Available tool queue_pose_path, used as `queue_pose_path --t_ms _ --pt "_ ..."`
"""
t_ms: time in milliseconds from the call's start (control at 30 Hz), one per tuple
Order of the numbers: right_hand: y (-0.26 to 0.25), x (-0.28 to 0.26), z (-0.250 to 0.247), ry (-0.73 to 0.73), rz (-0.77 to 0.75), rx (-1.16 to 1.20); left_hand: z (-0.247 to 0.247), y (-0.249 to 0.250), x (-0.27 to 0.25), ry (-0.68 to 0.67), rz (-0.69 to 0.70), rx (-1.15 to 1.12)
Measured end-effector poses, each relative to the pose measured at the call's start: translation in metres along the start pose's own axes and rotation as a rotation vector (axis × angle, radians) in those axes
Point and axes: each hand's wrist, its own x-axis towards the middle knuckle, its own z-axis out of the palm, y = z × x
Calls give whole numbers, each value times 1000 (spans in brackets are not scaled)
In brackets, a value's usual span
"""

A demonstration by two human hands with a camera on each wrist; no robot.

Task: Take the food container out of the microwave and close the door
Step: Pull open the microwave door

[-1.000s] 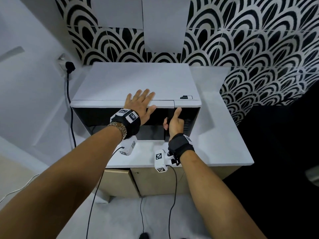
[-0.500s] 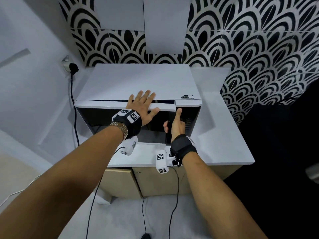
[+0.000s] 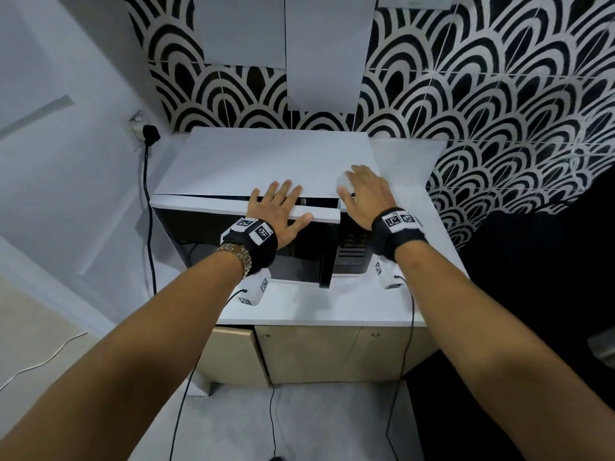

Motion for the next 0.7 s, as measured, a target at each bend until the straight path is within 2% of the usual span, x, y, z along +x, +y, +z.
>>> queue_pose_path --t_ms 33,100,433,600,700 --pt "4 3 1 -109 -11 -51 0 0 0 1 -3 -4" --pt "8 3 5 -173 -10 -107 0 1 0 4 -7 -8" --pt "9 4 8 -159 -13 -148 4 11 -29 100 -25 -73" --pt "9 6 9 -146 -11 -133 3 26 -62 100 -104 -160" --pt "11 6 10 -138 -13 -141 3 44 -90 110 -99 -244"
